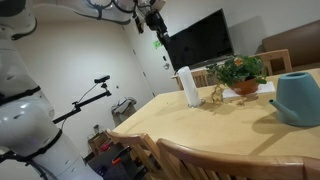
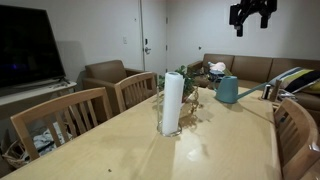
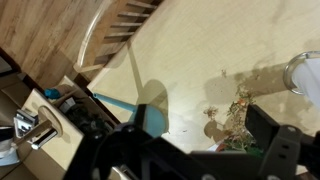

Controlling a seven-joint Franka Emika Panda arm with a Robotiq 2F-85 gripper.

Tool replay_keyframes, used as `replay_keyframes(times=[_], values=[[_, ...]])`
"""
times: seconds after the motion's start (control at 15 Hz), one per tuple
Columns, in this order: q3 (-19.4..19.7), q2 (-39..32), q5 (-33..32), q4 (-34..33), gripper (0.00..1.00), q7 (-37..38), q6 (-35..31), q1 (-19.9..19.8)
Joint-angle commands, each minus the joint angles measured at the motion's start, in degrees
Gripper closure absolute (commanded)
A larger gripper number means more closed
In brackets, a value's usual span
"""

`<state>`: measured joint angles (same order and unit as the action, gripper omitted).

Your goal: Pick a leaf from the plant

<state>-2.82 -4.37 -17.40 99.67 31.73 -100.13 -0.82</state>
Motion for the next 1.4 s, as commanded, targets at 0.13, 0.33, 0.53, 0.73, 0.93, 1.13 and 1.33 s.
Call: replay_keyframes(times=[0.13,0.33,0.53,0.73,0.93,1.13,1.33], values=[[1.33,-6.23,-2.68,-1.36,0.0,2.57,-1.52,2.35],[1.91,-9.67,-4.99,-1.81,0.0,4.8,-2.63,3.85],[2.63,-13.04,-7.29,-2.86,0.0,6.83,-3.54,5.44],[3.54,-15.89,-9.09,-4.58,0.0,9.17,-5.21,6.59],[4.02,-15.57,-8.34,-3.27,0.0,8.04,-5.4,6.94],[4.19,-16.31,-8.42,-4.16,0.0,8.03,-5.47,7.0],[4.33,-16.58,-8.51,-4.53,0.0,8.66,-5.95,6.99]])
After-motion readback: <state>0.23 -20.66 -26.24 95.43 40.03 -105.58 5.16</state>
